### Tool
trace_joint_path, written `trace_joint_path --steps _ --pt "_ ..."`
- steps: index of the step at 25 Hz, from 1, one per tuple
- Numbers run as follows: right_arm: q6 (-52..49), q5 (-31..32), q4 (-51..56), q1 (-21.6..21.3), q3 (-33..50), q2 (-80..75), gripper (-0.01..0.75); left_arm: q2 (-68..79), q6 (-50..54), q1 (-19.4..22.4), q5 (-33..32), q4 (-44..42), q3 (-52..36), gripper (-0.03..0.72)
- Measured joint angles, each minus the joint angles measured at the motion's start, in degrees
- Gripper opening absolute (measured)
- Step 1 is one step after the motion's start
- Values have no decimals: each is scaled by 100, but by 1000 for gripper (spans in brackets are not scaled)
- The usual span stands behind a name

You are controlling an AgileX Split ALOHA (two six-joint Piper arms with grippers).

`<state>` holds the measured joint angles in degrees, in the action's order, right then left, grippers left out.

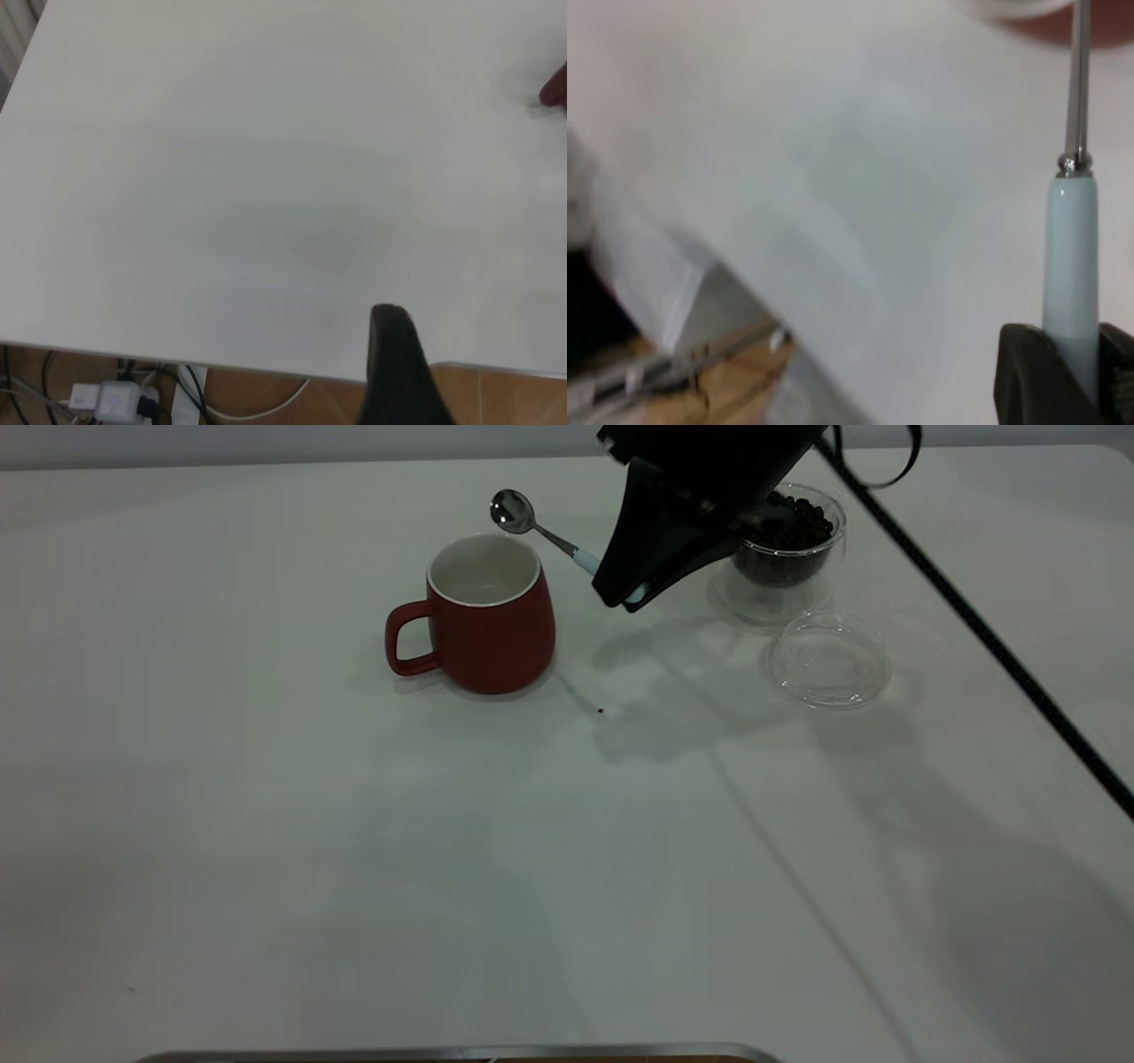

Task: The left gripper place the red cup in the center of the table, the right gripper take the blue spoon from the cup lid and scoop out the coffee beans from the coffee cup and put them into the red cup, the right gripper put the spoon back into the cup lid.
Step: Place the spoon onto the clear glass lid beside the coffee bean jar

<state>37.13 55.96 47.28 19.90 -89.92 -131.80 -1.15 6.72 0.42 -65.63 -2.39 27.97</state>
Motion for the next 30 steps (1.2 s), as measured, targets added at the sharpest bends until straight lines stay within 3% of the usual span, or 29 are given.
trace_joint_path --steps 4,8,19,30 --pt "-209 745 -311 -217 5 177 115 0 0 0 0 0 0 518" --pt "-454 1108 -493 -719 72 241 115 0 0 0 0 0 0 518" --pt "-492 844 -621 -2079 1018 252 115 0 0 0 0 0 0 518" --pt "-497 733 -705 -2379 1018 -187 115 0 0 0 0 0 0 518"
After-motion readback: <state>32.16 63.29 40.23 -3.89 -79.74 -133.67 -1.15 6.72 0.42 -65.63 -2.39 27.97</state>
